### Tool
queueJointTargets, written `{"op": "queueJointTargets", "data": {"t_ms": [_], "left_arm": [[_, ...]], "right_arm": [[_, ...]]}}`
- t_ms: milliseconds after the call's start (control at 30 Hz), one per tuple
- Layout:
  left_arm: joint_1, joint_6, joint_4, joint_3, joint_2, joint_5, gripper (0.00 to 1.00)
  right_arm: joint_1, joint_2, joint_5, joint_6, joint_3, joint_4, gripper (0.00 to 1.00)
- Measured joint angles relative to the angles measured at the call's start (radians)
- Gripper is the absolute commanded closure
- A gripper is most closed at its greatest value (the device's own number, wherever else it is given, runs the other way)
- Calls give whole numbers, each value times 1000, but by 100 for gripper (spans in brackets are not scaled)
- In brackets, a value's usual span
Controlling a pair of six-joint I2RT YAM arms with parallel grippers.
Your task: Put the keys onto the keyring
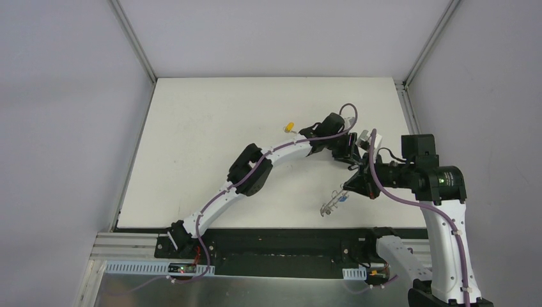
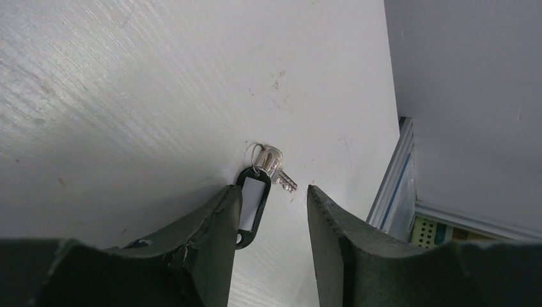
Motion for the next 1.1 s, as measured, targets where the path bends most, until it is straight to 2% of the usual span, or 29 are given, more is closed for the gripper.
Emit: {"op": "queueJointTargets", "data": {"t_ms": [233,500,667,900,1100], "left_arm": [[-1,30,-21,-32,-25,-3,60],[-1,192,-126,-193,-157,-37,63],[-1,343,-200,-365,-292,-104,64],[28,502,-221,-719,-540,-202,64],[106,600,-232,-953,-720,-241,53]], "right_arm": [[0,-11,1,0,0,0,100],[0,-26,2,1,0,1,100],[0,-27,2,1,0,7,100],[0,-12,3,-1,0,14,100],[0,18,4,-3,-8,38,100]]}}
